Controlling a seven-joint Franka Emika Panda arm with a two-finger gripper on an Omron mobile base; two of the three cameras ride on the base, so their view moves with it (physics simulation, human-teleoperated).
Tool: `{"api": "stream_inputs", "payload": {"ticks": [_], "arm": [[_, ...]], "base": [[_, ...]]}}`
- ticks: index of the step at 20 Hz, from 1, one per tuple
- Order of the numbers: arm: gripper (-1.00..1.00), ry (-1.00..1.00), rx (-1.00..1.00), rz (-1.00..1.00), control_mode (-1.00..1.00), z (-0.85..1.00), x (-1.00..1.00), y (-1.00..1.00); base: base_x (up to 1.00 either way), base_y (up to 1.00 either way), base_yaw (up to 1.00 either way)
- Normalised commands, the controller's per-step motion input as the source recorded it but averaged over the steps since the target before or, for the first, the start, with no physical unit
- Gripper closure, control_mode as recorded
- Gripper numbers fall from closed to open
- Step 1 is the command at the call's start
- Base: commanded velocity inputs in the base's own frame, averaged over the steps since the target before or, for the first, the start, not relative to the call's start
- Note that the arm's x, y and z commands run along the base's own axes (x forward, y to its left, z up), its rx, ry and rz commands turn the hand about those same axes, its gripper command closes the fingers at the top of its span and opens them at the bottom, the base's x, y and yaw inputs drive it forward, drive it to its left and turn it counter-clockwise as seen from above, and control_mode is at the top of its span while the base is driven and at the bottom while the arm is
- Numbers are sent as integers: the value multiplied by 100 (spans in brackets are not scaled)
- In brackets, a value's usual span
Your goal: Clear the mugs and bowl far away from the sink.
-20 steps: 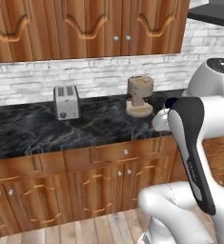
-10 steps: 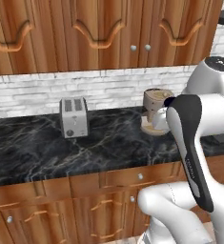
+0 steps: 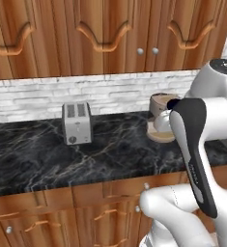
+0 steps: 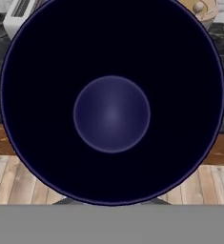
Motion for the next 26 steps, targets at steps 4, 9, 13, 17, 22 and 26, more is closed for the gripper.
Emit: {"api": "stream_inputs", "payload": {"ticks": [4,9,13,17,22,26], "arm": [[100,0,0,0,100,0,0,0],[100,0,0,0,100,0,0,0],[100,0,1,0,-100,-10,-1,1],[100,0,1,0,-100,-41,-1,0],[100,0,0,0,-100,-54,0,0],[100,0,0,0,-100,-50,12,1]], "base": [[19,0,0],[0,0,0],[0,1,0],[0,0,0],[0,0,0],[0,0,0]]}}
